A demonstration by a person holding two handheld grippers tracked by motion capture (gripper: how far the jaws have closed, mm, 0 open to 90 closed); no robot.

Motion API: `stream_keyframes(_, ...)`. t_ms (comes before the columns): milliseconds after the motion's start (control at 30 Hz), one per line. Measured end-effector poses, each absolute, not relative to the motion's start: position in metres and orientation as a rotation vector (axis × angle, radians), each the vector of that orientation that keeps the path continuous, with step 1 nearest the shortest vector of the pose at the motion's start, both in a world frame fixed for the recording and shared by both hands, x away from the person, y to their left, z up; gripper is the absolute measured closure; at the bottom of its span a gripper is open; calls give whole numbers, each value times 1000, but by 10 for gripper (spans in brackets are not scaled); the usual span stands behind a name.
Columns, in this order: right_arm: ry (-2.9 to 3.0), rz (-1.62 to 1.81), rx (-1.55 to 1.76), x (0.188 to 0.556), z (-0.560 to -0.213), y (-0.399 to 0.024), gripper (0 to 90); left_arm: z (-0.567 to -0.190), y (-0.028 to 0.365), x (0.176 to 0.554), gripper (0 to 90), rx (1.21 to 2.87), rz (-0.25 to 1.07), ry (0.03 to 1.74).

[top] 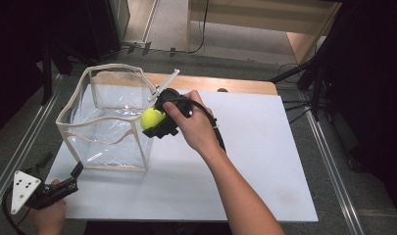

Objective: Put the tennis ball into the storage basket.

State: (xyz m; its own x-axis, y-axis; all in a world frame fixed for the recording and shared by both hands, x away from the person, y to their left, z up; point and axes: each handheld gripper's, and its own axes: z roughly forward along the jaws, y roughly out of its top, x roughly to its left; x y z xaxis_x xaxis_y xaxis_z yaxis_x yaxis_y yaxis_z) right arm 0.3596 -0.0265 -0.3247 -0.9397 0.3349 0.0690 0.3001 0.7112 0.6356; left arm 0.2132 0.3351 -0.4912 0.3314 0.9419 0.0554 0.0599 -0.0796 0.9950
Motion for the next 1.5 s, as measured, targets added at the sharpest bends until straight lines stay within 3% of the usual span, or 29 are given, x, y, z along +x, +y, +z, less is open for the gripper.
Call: stream_keyframes(1500, 2845, 1035, 522, 377, -288, -10, 235, -491, 336, 213, 68, 1446, 966, 978)
